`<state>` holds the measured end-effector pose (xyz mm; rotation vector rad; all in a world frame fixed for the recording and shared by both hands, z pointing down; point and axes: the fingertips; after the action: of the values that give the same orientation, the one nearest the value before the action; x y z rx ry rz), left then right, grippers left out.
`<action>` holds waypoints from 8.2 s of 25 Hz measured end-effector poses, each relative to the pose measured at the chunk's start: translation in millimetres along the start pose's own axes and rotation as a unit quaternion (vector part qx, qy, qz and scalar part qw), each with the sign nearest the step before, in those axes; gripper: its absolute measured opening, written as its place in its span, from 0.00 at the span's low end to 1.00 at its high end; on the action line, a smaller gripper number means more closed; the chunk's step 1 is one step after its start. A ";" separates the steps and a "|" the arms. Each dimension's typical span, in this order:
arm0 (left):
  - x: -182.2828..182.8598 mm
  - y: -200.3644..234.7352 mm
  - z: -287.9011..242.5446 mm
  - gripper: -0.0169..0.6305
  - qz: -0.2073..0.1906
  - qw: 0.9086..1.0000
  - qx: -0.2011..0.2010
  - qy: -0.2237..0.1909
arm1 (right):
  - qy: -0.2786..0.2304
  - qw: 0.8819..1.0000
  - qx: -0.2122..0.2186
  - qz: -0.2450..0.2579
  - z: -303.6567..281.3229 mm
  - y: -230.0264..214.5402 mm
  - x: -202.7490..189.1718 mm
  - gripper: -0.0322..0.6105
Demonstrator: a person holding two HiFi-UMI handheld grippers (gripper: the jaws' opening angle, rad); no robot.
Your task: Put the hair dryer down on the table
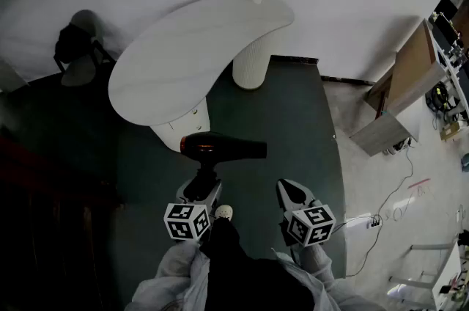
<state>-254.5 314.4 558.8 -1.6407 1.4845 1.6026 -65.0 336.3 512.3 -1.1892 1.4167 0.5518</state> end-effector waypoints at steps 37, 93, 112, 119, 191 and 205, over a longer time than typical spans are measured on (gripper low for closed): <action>-136.1 -227.0 237.0 0.44 0.002 0.994 0.092 -0.066 | -0.018 0.996 0.092 0.003 311.7 -2.2 -80.8 0.07; 164.5 24.5 -399.8 0.44 0.015 0.996 0.052 -0.065 | -0.037 0.998 0.057 0.009 -326.8 -284.5 198.6 0.07; 196.9 47.9 -541.8 0.44 0.000 1.000 0.019 -0.023 | -0.036 0.998 0.022 -0.043 -422.8 -368.7 225.2 0.07; 243.2 60.6 -636.9 0.44 -0.005 1.000 -0.009 -0.013 | -0.036 0.999 0.010 -0.018 -494.8 -412.1 278.4 0.07; 188.6 62.9 -927.0 0.79 -0.101 0.970 -0.065 0.209 | -0.004 0.998 -0.022 -0.051 -651.9 -609.2 350.1 0.07; 301.2 67.6 -853.0 0.49 0.002 0.997 -0.073 0.031 | -0.006 0.998 0.064 -0.027 -685.5 -549.3 362.7 0.07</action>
<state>10.9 -552.8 535.0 -1.7824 1.4310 1.7116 168.4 -584.9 503.2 -1.1170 1.3843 0.4239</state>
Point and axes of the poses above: the fingertips, and each gripper's own axes: z backward along the fingers, y to its left, x out of its top, and after that the axes turned 11 degrees about -y, right-handed
